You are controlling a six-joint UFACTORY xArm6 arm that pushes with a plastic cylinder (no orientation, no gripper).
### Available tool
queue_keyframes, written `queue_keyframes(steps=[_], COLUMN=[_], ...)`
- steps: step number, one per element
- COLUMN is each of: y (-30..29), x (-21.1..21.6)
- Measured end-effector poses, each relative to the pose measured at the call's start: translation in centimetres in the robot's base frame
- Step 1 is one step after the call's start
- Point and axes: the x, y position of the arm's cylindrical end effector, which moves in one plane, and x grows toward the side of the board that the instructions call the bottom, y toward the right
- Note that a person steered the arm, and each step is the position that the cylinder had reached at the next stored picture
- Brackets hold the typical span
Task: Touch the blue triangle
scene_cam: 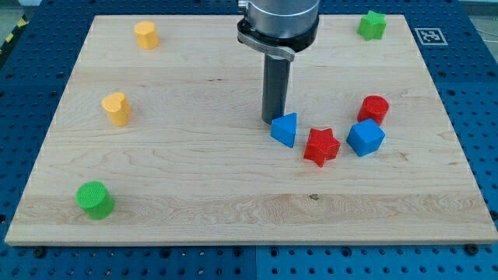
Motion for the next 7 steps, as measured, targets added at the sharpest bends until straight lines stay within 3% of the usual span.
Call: queue_keyframes(steps=[2, 4, 7], y=[1.5, 5.2, 3.7], x=[-2.4, -1.4, 0.0])
